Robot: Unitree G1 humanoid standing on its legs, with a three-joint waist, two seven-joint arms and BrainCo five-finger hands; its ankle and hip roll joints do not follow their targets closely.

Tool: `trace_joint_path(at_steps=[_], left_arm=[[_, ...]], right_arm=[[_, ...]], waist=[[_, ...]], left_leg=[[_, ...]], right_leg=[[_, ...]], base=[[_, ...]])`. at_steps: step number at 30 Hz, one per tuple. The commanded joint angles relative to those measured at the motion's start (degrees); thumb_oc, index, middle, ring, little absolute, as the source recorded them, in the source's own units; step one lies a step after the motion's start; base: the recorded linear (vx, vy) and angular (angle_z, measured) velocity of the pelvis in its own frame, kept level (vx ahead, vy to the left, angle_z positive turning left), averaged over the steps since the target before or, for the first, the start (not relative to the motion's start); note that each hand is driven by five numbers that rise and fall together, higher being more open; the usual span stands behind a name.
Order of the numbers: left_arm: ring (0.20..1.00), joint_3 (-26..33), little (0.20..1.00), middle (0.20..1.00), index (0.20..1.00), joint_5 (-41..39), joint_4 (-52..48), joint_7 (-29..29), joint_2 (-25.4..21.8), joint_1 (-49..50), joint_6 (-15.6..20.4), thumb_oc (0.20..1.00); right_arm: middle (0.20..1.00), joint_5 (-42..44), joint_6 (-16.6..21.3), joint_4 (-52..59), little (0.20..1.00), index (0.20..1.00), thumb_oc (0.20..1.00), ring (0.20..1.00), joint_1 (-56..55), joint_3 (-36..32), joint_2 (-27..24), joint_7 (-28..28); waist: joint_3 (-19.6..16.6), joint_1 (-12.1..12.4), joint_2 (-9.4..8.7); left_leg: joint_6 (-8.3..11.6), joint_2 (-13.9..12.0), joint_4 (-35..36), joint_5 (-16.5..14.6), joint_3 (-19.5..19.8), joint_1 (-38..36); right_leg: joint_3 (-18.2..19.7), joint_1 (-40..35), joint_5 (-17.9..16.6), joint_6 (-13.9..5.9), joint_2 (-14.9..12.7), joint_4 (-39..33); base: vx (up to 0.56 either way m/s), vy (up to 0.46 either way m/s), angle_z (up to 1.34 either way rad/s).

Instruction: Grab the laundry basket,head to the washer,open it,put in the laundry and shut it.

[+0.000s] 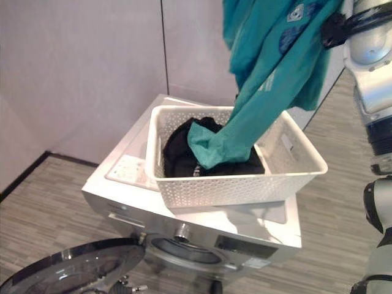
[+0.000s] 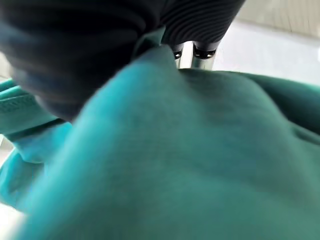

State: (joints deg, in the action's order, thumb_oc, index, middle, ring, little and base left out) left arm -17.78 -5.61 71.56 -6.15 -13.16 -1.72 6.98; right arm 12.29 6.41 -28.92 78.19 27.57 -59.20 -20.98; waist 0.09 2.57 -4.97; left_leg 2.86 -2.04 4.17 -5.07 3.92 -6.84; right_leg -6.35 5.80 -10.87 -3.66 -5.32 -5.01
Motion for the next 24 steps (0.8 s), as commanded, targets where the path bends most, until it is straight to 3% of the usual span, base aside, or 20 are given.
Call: trace_joint_path(at_steps=[1,11,24], left_arm=[[1.000,-4.33,1.000,1.000,1.000,0.59,1.16,-1.45,0.27,-4.13,1.74,1.000],[1.000,-4.63,1.000,1.000,1.000,0.93,-0.50,-1.48,-0.20,-4.77,2.38,1.000],[1.000,-0.92,1.000,1.000,1.000,1.06,3.26,-1.32,-1.65,-2.62,2.25,1.000]], right_arm=[[0.200,-3.46,0.50,-6.38,0.200,0.200,0.200,0.200,11.44,-0.88,-5.68,-6.68],[0.200,-7.25,-0.28,-4.44,0.200,0.200,0.200,0.200,8.22,-3.32,-16.94,-10.86],[0.200,-1.98,-1.92,-20.76,0.200,0.200,0.200,0.200,0.80,-6.45,-25.20,-8.12]], waist=[[-1.45,1.47,-3.57],[-1.20,0.13,-3.97],[0.11,-3.38,-4.64]], left_leg=[[-1.01,0.48,0.83,0.73,0.47,4.57],[-2.59,2.86,0.83,0.19,0.73,4.19],[-4.13,5.85,0.83,-1.37,-4.67,2.32]], right_leg=[[0.05,-6.47,7.37,-6.65,-6.27,0.80],[0.41,-4.83,6.58,-8.24,-8.68,4.15],[3.34,-1.06,-0.28,-10.81,-12.33,4.33]], base=[[-0.03,0.058,0.06],[-0.03,0.083,0.01],[-0.04,0.077,-0.36]])
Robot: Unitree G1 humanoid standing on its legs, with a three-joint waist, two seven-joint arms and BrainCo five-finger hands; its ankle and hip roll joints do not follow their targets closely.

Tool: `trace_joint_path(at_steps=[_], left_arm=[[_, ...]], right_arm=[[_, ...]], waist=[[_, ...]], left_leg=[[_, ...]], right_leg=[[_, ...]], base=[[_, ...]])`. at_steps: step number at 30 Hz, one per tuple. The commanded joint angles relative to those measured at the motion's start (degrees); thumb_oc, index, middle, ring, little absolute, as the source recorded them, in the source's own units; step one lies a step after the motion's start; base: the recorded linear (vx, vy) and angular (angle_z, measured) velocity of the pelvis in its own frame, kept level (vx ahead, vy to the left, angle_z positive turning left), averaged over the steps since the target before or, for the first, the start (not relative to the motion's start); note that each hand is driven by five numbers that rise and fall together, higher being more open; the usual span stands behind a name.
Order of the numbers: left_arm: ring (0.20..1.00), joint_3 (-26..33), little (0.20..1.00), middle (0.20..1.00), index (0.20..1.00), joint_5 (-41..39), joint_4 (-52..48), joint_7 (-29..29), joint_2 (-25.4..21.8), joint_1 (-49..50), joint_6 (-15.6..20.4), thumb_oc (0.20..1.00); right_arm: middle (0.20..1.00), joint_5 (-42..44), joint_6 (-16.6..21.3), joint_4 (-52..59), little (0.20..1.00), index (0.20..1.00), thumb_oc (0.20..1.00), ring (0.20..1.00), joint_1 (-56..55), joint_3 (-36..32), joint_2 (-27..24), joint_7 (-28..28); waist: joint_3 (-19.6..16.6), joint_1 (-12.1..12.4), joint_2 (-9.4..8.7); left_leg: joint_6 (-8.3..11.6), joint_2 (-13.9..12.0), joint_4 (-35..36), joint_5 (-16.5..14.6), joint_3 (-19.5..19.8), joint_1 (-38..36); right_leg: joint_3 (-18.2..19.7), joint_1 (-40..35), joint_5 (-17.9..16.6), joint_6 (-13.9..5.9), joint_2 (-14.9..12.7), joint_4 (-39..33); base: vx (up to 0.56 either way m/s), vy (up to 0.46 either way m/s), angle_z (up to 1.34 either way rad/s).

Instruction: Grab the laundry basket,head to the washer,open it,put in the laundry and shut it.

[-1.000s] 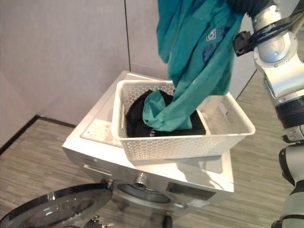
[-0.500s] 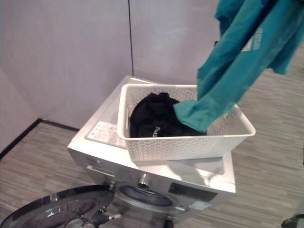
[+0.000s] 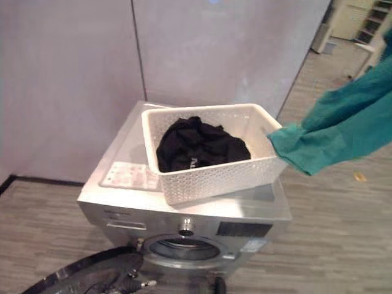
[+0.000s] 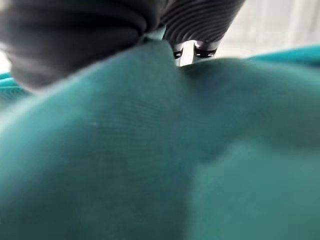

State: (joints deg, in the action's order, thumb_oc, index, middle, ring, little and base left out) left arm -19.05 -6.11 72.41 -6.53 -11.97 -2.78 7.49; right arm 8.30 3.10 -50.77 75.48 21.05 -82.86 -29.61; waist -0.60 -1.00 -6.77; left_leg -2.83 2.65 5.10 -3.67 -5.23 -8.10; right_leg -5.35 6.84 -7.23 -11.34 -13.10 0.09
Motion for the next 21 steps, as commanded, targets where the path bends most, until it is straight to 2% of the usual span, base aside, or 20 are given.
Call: trace_joint_path(at_steps=[1,3,5,6,7,8,9,10,11,12,13,14,15,18,19,21], left_arm=[[1.000,0.87,1.000,1.000,1.000,1.46,3.06,-1.16,-2.97,-1.27,1.71,1.000],[1.000,1.91,1.000,1.000,1.000,1.52,3.98,-1.31,-3.48,-0.84,1.46,1.000],[1.000,2.39,1.000,1.000,1.000,1.52,4.26,-1.37,-3.63,-0.65,1.40,1.000],[1.000,3.28,1.000,1.000,1.000,1.24,4.51,-1.31,-3.84,0.03,1.34,1.000],[1.000,3.21,1.000,1.000,1.000,1.23,4.48,-1.29,-3.96,0.06,1.33,1.000],[1.000,3.63,1.000,1.000,1.000,1.07,4.47,-1.23,-3.96,0.19,1.44,1.000],[1.000,4.22,1.000,1.000,1.000,1.01,4.36,-1.20,-3.51,0.91,1.51,1.000],[1.000,5.20,1.000,1.000,1.000,0.96,4.35,-1.21,-2.96,0.91,1.45,1.000],[1.000,6.47,1.000,1.000,1.000,1.02,4.39,-1.15,-2.53,1.31,1.36,1.000],[1.000,7.44,1.000,1.000,1.000,1.16,4.34,-1.24,-1.69,1.34,1.33,1.000],[1.000,8.10,1.000,1.000,1.000,1.56,4.00,-1.37,-1.27,1.41,1.27,1.000],[1.000,7.97,1.000,1.000,1.000,1.65,3.98,-1.43,-1.94,1.53,1.26,1.000],[1.000,7.90,1.000,1.000,1.000,2.48,3.35,-1.53,-2.39,0.61,1.13,1.000],[1.000,7.28,1.000,1.000,1.000,3.43,0.26,-2.39,-2.13,-0.94,1.84,1.000],[1.000,6.83,1.000,1.000,1.000,3.47,0.14,-2.42,-2.57,-0.88,1.76,1.000],[1.000,6.92,1.000,1.000,1.000,2.93,-5.97,-3.08,-2.65,-1.23,3.13,1.000]], right_arm=[[0.200,4.04,1.85,-1.54,0.200,0.200,0.200,0.200,3.11,-1.02,-1.77,0.68],[0.200,6.53,2.18,-6.26,0.200,0.200,0.200,0.200,2.83,-1.64,-2.63,1.60],[0.200,7.84,2.31,-8.19,0.200,0.200,0.200,0.200,2.46,-2.32,-2.92,2.24],[0.200,10.19,2.22,-11.99,0.200,0.200,0.200,0.200,1.67,-3.34,-3.72,3.50],[0.200,10.29,2.39,-12.16,0.200,0.200,0.200,0.200,1.44,-3.55,-3.79,3.65],[0.200,10.45,2.11,-13.16,0.200,0.200,0.200,0.200,0.73,-3.73,-4.55,4.37],[0.200,10.10,1.97,-13.25,0.200,0.200,0.200,0.200,-3.40,-6.35,-5.22,5.13],[0.200,9.41,1.90,-11.61,0.200,0.200,0.200,0.200,-5.82,-7.36,-5.02,5.75],[0.200,7.91,1.77,-9.03,0.200,0.200,0.200,0.200,-12.08,-11.57,-4.30,5.58],[0.200,5.90,1.97,-5.35,0.200,0.200,0.200,0.200,-16.83,-14.19,-1.93,4.74],[0.200,3.12,2.02,0.76,0.200,0.200,0.200,0.200,-25.92,-20.94,2.03,3.22],[0.200,2.54,1.58,2.35,0.200,0.200,0.200,0.200,-29.94,-24.86,2.90,2.82],[0.200,-2.98,1.01,14.76,0.200,0.200,0.200,0.200,-46.59,-38.50,10.86,0.22],[0.200,-9.33,1.31,27.50,0.200,0.200,0.200,0.200,-60.63,-46.41,24.32,-2.50],[0.200,-9.80,0.83,28.96,0.200,0.200,0.200,0.200,-62.34,-47.95,25.37,-2.48],[0.200,-12.09,1.68,34.30,0.200,0.200,0.200,0.200,-68.12,-49.45,34.03,-3.35]], waist=[[0.83,0.15,-2.88],[0.80,0.42,-2.70],[0.81,0.53,-2.36],[0.87,0.87,-1.48],[0.85,0.84,-1.56],[0.79,1.41,-0.99],[0.54,1.14,-0.64],[0.46,0.69,0.00],[0.34,0.08,0.27],[0.39,-0.44,0.81],[0.44,-1.00,0.75],[0.31,-0.97,0.09],[0.66,-1.10,-0.77],[1.68,-0.88,0.17],[1.64,-0.63,-0.26],[2.30,-0.37,0.65]], left_leg=[[1.72,1.19,-0.10,-2.85,3.79,3.59],[1.98,0.93,-0.10,-2.79,2.70,3.82],[2.02,0.73,-0.10,-2.77,2.58,3.94],[2.35,-0.09,-0.10,-2.60,2.11,4.31],[2.37,-0.12,-0.10,-2.59,2.20,4.32],[2.72,-0.46,-0.10,-2.36,1.72,4.75],[3.05,-0.60,-0.10,-2.31,1.79,4.95],[3.01,-0.41,-0.10,-2.39,1.92,4.94],[3.04,-0.17,-0.10,-2.58,1.75,4.82],[3.02,0.03,-0.10,-2.68,1.55,4.66],[2.93,0.22,-0.10,-2.91,1.60,4.58],[2.93,0.17,-0.10,-2.93,1.69,4.60],[2.61,0.39,-0.10,-3.18,2.41,4.67],[1.99,0.77,-0.10,-3.14,3.55,4.98],[1.99,0.76,-0.10,-3.13,3.76,4.97],[1.90,0.81,-0.10,-2.87,4.37,5.60]], right_leg=[[1.77,-1.95,-5.01,-3.38,-4.96,-1.55],[0.08,-1.75,-7.18,-3.66,-5.89,-2.68],[-0.65,-1.88,-7.56,-3.66,-6.36,-2.84],[-2.29,-2.23,-8.16,-3.66,-7.74,-2.45],[-2.42,-2.31,-8.20,-3.66,-7.73,-2.53],[-4.25,-2.82,-8.24,-3.66,-8.79,-2.92],[-5.18,-3.05,-10.57,-3.66,-10.04,-2.87],[-4.53,-2.97,-10.28,-3.66,-10.09,-3.15],[-4.11,-2.70,-10.42,-3.66,-10.02,-3.11],[-3.93,-2.50,-10.45,-3.66,-9.92,-3.11],[-3.74,-2.32,-10.50,-3.66,-9.83,-2.97],[-3.85,-2.35,-10.46,-3.66,-9.79,-2.92],[-3.75,-2.37,-10.00,-3.66,-9.58,-2.36],[-3.73,-2.43,-9.19,-3.66,-9.51,-1.31],[-3.95,-2.54,-9.09,-3.66,-9.53,-1.22],[-4.56,-2.48,-9.56,-3.66,-9.42,-1.49]], base=[[-0.05,-0.005,-0.33],[-0.02,-0.053,-0.37],[-0.01,-0.058,-0.21],[-0.01,-0.055,-0.02],[-0.01,-0.083,0.00],[0.01,-0.075,-0.02],[0.03,-0.065,-0.12],[0.05,-0.040,-0.10],[0.05,0.001,-0.04],[0.04,-0.028,0.00],[0.03,-0.026,-0.08],[0.05,-0.052,-0.28],[0.05,-0.037,-0.18],[0.03,-0.017,0.14],[0.01,-0.021,0.14],[-0.02,-0.049,0.14]])
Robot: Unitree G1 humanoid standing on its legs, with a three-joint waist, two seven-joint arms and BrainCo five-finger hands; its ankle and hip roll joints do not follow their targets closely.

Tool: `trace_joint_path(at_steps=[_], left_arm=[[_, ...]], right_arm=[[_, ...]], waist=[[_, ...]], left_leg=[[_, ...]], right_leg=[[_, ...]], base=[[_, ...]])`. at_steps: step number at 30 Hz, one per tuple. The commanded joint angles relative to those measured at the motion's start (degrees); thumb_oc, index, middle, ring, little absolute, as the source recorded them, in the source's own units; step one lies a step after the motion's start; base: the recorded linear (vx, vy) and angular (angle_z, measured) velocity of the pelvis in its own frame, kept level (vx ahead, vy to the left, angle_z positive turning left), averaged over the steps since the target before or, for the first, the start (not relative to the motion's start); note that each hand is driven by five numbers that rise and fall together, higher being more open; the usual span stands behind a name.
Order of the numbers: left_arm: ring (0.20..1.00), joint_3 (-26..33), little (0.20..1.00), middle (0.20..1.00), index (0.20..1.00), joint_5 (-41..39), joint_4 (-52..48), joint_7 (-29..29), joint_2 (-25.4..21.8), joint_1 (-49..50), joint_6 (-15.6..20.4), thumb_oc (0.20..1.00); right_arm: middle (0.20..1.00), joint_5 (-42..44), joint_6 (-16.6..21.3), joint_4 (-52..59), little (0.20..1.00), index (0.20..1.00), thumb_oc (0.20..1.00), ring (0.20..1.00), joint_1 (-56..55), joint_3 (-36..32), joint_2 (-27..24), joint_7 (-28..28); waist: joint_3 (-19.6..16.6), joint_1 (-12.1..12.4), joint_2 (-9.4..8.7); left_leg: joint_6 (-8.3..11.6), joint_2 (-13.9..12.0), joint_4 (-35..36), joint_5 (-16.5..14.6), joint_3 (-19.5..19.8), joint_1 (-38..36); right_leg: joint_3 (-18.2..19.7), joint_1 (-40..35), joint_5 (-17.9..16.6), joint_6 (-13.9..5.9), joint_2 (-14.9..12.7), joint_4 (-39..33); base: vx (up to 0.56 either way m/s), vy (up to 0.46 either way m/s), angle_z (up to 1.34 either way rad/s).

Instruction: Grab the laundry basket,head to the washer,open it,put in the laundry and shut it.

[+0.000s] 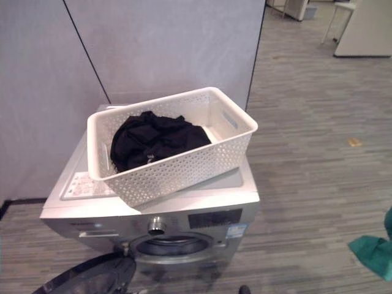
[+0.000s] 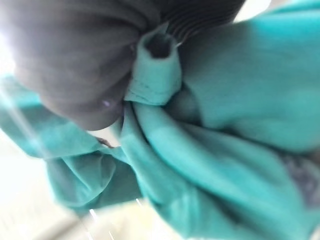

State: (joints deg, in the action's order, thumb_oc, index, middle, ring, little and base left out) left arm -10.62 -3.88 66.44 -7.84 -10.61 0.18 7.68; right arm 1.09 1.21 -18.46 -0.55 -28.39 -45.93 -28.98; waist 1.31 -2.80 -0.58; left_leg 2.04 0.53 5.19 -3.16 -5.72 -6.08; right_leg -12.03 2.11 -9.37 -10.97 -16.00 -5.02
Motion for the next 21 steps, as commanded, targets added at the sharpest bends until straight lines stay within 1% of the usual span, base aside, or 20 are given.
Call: trace_joint_path(at_steps=[1,2,3,4,5,7,8,9,10,11,13,14,16,17,18,20,21], left_arm=[[1.000,-1.65,1.000,1.000,1.000,0.39,-2.47,-2.07,-4.19,-4.50,3.68,1.000],[1.000,-1.58,1.000,1.000,1.000,0.37,-2.75,-2.08,-4.46,-4.25,3.56,1.000],[1.000,-1.50,1.000,1.000,1.000,-0.68,-7.49,-2.33,-5.45,-4.14,3.87,1.000],[1.000,-0.72,1.000,1.000,1.000,-1.96,-10.54,-2.85,-6.31,-3.94,4.27,1.000],[1.000,-0.68,1.000,1.000,1.000,-1.98,-10.65,-2.84,-6.43,-3.85,4.23,1.000],[1.000,0.21,1.000,1.000,1.000,-3.72,-13.45,-2.75,-6.64,-2.89,4.74,1.000],[1.000,0.74,1.000,1.000,1.000,-4.03,-14.48,-2.33,-6.62,-2.08,4.94,1.000],[1.000,0.72,1.000,1.000,1.000,-4.04,-14.65,-2.28,-6.74,-1.80,4.88,1.000],[1.000,1.70,1.000,1.000,1.000,-4.78,-17.58,-2.00,-6.92,-0.04,5.33,1.000],[1.000,2.12,1.000,1.000,1.000,-6.10,-19.27,-1.26,-7.04,1.39,5.38,1.000],[1.000,2.15,1.000,1.000,1.000,-7.33,-19.86,-0.83,-7.24,1.51,5.66,1.000],[1.000,-0.63,1.000,1.000,1.000,-6.60,-22.12,0.04,-8.86,-0.86,5.86,1.000],[1.000,-0.55,1.000,1.000,1.000,-6.63,-22.14,0.05,-8.86,-0.97,5.81,1.000],[1.000,-4.77,1.000,1.000,1.000,-5.56,-27.24,1.14,-11.70,-5.31,6.75,1.000],[1.000,-6.38,1.000,1.000,1.000,-4.94,-28.38,1.32,-12.41,-7.49,7.19,1.000],[1.000,-8.46,1.000,1.000,1.000,-4.46,-31.47,1.96,-13.35,-11.62,7.53,1.000],[1.000,-8.44,1.000,1.000,1.000,-4.46,-31.47,1.97,-13.35,-11.63,7.52,1.000]], right_arm=[[0.200,-6.12,4.15,4.54,0.200,0.200,0.200,0.200,6.99,1.76,0.01,-3.68],[0.200,-6.46,3.91,5.11,0.200,0.200,0.200,0.200,6.77,1.71,0.56,-3.69],[0.200,-8.15,4.26,10.42,0.200,0.200,0.200,0.200,5.71,5.15,6.22,-2.10],[0.200,-9.52,4.76,15.49,0.200,0.200,0.200,0.200,3.35,8.29,10.65,0.90],[0.200,-9.61,4.63,15.77,0.200,0.200,0.200,0.200,3.23,8.25,10.87,0.97],[0.200,-9.38,6.02,19.65,0.200,0.200,0.200,0.200,0.00,11.81,14.62,4.24],[0.200,-8.99,6.66,21.51,0.200,0.200,0.200,0.200,-1.47,12.51,15.66,5.93],[0.200,-9.01,6.56,21.84,0.200,0.200,0.200,0.200,-1.82,12.44,15.84,6.10],[0.200,-9.52,7.22,24.89,0.200,0.200,0.200,0.200,-2.81,14.65,16.89,8.06],[0.200,-9.06,7.76,28.05,0.200,0.200,0.200,0.200,-3.60,15.74,17.13,9.95],[0.200,-8.07,8.32,29.07,0.200,0.200,0.200,0.200,-2.56,17.17,16.19,10.90],[0.200,-5.63,9.32,29.77,0.200,0.200,0.200,0.200,0.93,20.21,14.78,11.17],[0.200,-5.59,9.42,29.53,0.200,0.200,0.200,0.200,1.20,20.28,14.70,11.12],[0.200,-3.69,9.90,29.42,0.200,0.200,0.200,0.200,4.61,23.05,12.99,10.97],[0.200,-3.78,9.70,28.88,0.200,0.200,0.200,0.200,5.85,23.81,11.91,10.69],[0.200,-2.66,9.42,28.77,0.200,0.200,0.200,0.200,7.56,25.35,10.70,10.64],[0.200,-2.66,9.43,28.74,0.200,0.200,0.200,0.200,7.60,25.36,10.69,10.63]], waist=[[0.94,1.51,-4.98],[0.84,1.43,-5.14],[2.00,1.52,-3.78],[3.16,1.37,-2.75],[3.14,1.42,-2.87],[3.80,1.69,-2.29],[3.68,1.98,-2.27],[3.56,1.97,-2.41],[3.21,3.21,-3.39],[2.65,3.89,-4.11],[2.70,4.43,-4.27],[3.87,4.96,-3.77],[3.95,4.70,-3.70],[6.81,4.46,-2.01],[8.17,4.17,-1.62],[10.48,2.64,-1.72],[10.45,2.66,-1.71]], left_leg=[[-3.09,2.81,-0.19,-3.06,4.90,3.85],[-3.07,2.74,-0.19,-3.06,4.88,3.90],[-3.68,2.01,-0.19,-2.50,4.30,4.45],[-4.13,1.13,-0.19,-0.98,4.05,5.43],[-4.03,1.07,-0.19,-0.73,3.94,5.58],[-4.40,0.62,-0.19,0.86,4.56,6.31],[-4.23,0.49,-0.19,1.74,4.76,6.77],[-4.13,0.49,-0.19,1.67,4.78,6.68],[-3.55,1.13,-0.19,2.54,4.86,7.49],[-2.64,0.79,-0.19,3.69,4.67,8.16],[-1.44,-0.28,-0.19,5.07,4.69,9.53],[0.26,-1.56,-0.19,7.33,5.10,12.85],[0.32,-1.58,-0.19,7.40,5.34,12.94],[2.63,-2.64,-0.19,9.97,6.40,16.47],[3.32,-3.12,-0.68,10.90,5.58,17.98],[2.95,-4.90,-5.06,9.27,-0.04,19.44],[2.95,-4.93,-5.26,9.15,-0.06,19.59]], right_leg=[[2.23,2.82,-7.76,-4.03,-6.21,4.21],[2.29,2.96,-7.74,-4.03,-6.14,4.38],[2.71,3.45,-2.06,-3.28,-3.95,7.97],[5.83,3.57,5.95,-1.12,0.70,14.03],[5.98,3.96,5.97,-0.95,0.75,14.43],[9.55,3.48,13.00,0.62,6.76,22.09],[10.10,2.68,14.94,1.51,8.54,22.56],[10.09,2.68,15.21,1.63,8.53,22.81],[8.96,-1.02,16.81,3.10,9.30,18.82],[8.31,-3.42,17.05,4.23,10.04,14.28],[7.58,-4.74,17.12,5.07,11.09,10.39],[6.57,-5.78,15.90,5.65,12.53,4.94],[6.32,-6.02,15.60,5.70,12.62,4.44],[5.76,-6.23,15.25,6.49,14.02,0.88],[5.12,-5.76,14.92,6.50,13.88,0.32],[3.67,-3.58,13.54,6.14,12.46,0.42],[3.70,-3.50,13.53,6.15,12.47,0.45]], base=[[-0.04,-0.043,0.17],[-0.10,0.008,0.08],[-0.18,0.040,0.04],[-0.20,0.034,-0.05],[-0.15,-0.004,-0.05],[-0.08,-0.046,-0.01],[-0.03,-0.050,0.22],[-0.05,-0.174,0.56],[-0.07,-0.300,0.46],[-0.10,-0.387,0.32],[-0.18,-0.347,0.12],[-0.23,-0.292,0.21],[-0.23,-0.161,0.62],[-0.39,-0.098,0.67],[-0.54,-0.094,0.51],[-0.36,0.024,0.48],[-0.26,0.033,0.21]])
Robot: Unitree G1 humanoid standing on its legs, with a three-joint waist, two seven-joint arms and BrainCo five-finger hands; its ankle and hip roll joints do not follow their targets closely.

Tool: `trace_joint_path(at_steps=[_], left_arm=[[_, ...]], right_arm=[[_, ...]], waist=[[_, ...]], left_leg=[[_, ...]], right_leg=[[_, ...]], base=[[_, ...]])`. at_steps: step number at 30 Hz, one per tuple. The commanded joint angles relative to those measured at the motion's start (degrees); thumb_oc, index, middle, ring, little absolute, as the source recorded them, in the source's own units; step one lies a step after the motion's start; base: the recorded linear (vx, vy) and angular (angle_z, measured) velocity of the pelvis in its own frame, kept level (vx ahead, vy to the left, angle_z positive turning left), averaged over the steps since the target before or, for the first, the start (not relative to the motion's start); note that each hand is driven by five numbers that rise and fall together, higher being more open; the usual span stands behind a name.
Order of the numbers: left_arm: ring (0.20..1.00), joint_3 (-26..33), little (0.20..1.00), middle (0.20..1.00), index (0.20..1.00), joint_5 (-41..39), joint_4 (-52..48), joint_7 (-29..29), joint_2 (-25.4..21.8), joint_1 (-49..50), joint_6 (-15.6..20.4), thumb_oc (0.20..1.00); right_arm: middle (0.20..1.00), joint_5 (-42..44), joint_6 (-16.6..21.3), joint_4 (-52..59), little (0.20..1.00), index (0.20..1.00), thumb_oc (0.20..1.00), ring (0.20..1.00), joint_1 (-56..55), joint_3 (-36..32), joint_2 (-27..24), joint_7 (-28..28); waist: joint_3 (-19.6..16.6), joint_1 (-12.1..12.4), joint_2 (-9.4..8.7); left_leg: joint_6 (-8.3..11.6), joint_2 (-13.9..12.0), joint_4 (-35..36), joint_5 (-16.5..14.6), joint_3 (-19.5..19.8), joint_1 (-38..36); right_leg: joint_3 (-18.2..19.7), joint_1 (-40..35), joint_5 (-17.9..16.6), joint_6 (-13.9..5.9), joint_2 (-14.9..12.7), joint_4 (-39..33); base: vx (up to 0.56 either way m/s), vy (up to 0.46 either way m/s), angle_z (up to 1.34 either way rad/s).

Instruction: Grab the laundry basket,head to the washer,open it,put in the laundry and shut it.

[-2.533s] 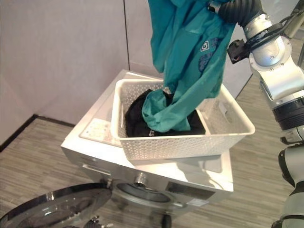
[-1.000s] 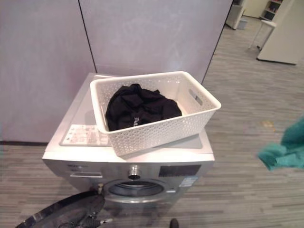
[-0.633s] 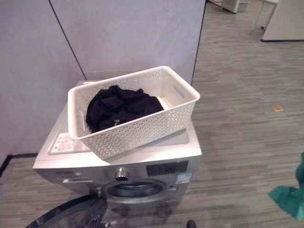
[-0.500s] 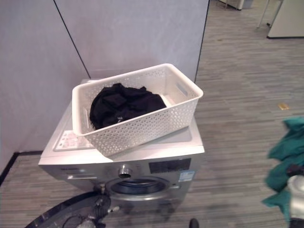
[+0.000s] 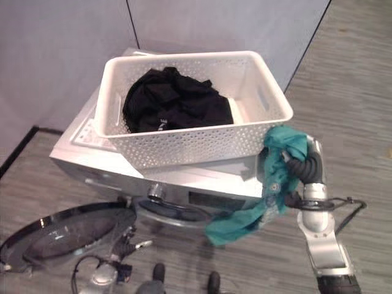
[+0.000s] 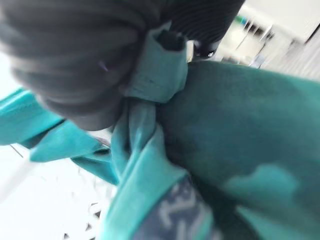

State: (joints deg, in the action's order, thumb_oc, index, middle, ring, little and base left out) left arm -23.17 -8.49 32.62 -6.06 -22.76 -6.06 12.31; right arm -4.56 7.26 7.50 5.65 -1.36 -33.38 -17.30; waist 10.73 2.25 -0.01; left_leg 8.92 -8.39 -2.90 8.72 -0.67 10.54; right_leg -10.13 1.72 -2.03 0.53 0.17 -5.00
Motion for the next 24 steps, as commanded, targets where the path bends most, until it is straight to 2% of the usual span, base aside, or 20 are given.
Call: trace_joint_path(at_steps=[1,2,4,5,7,8,9,11,14,19,24], left_arm=[[1.000,4.29,1.000,1.000,1.000,-0.36,0.30,0.31,-2.12,-5.96,3.25,1.000],[1.000,4.33,1.000,1.000,1.000,-0.98,-3.62,0.58,-3.60,-5.32,4.16,1.000],[1.000,4.60,1.000,1.000,1.000,-1.69,-7.63,0.85,-4.69,-3.85,4.70,1.000],[1.000,4.87,1.000,1.000,1.000,-1.60,-9.48,0.91,-4.70,-3.26,4.58,1.000],[1.000,4.19,1.000,1.000,1.000,-1.85,-11.12,1.61,-4.27,-2.61,4.47,1.000],[1.000,2.11,1.000,1.000,1.000,-1.86,-12.94,1.62,-3.18,-4.59,4.60,1.000],[1.000,2.06,1.000,1.000,1.000,-1.85,-12.90,1.60,-3.14,-4.66,4.60,1.000],[1.000,-0.57,1.000,1.000,1.000,-1.35,-16.82,2.24,-2.81,-6.37,4.11,1.000],[1.000,-2.84,1.000,1.000,1.000,0.28,-18.37,2.38,-2.69,-8.15,3.72,1.000],[1.000,-8.59,1.000,1.000,1.000,4.54,-17.95,0.82,0.99,-13.58,2.11,1.000],[1.000,-11.20,1.000,1.000,1.000,1.78,-22.35,4.30,0.53,-9.70,0.30,1.000]], right_arm=[[0.200,3.79,3.58,2.81,0.200,0.200,0.200,0.200,2.49,-0.21,-1.94,-0.53],[0.200,5.61,4.07,1.97,0.200,0.200,0.200,0.200,5.66,3.04,-1.77,0.58],[0.200,7.57,4.75,0.87,0.200,0.200,0.200,0.200,8.32,6.15,-1.19,1.64],[0.200,8.31,4.93,1.15,0.200,0.200,0.200,0.200,7.75,6.15,-0.77,2.12],[0.200,8.93,4.83,1.89,0.200,0.200,0.200,0.200,5.95,5.64,-0.62,2.83],[0.200,8.69,4.66,2.85,0.200,0.200,0.200,0.200,5.11,5.40,-0.66,2.58],[0.200,8.69,4.61,2.92,0.200,0.200,0.200,0.200,5.06,5.31,-0.69,2.60],[0.200,8.17,4.04,3.28,0.200,0.200,0.200,0.200,5.34,6.58,-0.82,3.16],[0.200,8.17,3.86,2.94,0.200,0.200,0.200,0.200,6.13,7.88,-0.14,3.53],[0.200,8.76,3.01,3.27,0.200,0.200,0.200,0.200,8.24,12.18,2.73,3.94],[0.200,9.58,2.02,6.00,0.200,0.200,0.200,0.200,6.92,13.67,3.16,5.79]], waist=[[1.47,-2.82,-2.69],[1.84,-2.90,-3.42],[1.08,-2.72,-3.68],[0.52,-2.98,-3.26],[-0.15,-3.85,-2.30],[0.58,-4.77,-1.77],[0.53,-4.65,-1.76],[1.26,-5.68,-0.97],[1.90,-5.75,-0.94],[2.96,-6.44,-1.42],[2.18,-5.96,-1.18]], left_leg=[[-3.85,2.85,0.00,-4.99,-5.81,2.69],[-4.12,2.37,-4.04,-10.00,-2.21,0.96],[-4.72,1.92,-5.48,-13.57,2.49,-1.36],[-4.71,1.34,-3.91,-12.80,4.38,-2.21],[-4.59,0.45,-0.27,-12.64,3.10,-4.29],[-4.20,0.54,1.73,-12.07,0.92,-4.77],[-4.21,0.55,1.93,-11.95,0.83,-4.81],[-4.68,2.14,4.48,-12.41,-0.19,-5.15],[-5.22,3.15,4.94,-12.67,-0.81,-5.28],[-6.69,5.63,4.98,-13.38,-2.65,-5.08],[-7.67,6.65,5.76,-13.47,-3.52,-6.84]], right_leg=[[1.45,-1.49,5.23,-5.54,-4.75,0.71],[2.88,1.47,3.52,-5.91,-6.17,1.33],[5.12,3.53,2.51,-6.25,-5.63,0.76],[6.10,3.92,2.15,-6.58,-4.98,0.24],[6.63,3.71,1.86,-6.75,-4.43,0.05],[6.23,5.00,1.01,-7.06,-5.35,0.00],[6.31,5.09,0.98,-7.07,-5.36,0.00],[7.39,7.68,-1.05,-7.75,-6.07,0.00],[8.62,8.85,-2.08,-8.08,-6.40,0.00],[10.56,10.76,-3.96,-9.23,-8.07,0.18],[10.51,10.17,-4.12,-9.68,-9.35,0.58]], base=[[-0.22,0.042,0.07],[-0.29,0.057,-0.34],[-0.11,0.042,-1.07],[0.04,0.036,-0.78],[-0.01,0.111,-0.38],[-0.09,0.143,-0.13],[-0.18,0.223,0.39],[-0.14,0.195,0.26],[-0.09,0.122,-0.27],[-0.08,0.096,-0.35],[-0.02,0.045,-0.20]])
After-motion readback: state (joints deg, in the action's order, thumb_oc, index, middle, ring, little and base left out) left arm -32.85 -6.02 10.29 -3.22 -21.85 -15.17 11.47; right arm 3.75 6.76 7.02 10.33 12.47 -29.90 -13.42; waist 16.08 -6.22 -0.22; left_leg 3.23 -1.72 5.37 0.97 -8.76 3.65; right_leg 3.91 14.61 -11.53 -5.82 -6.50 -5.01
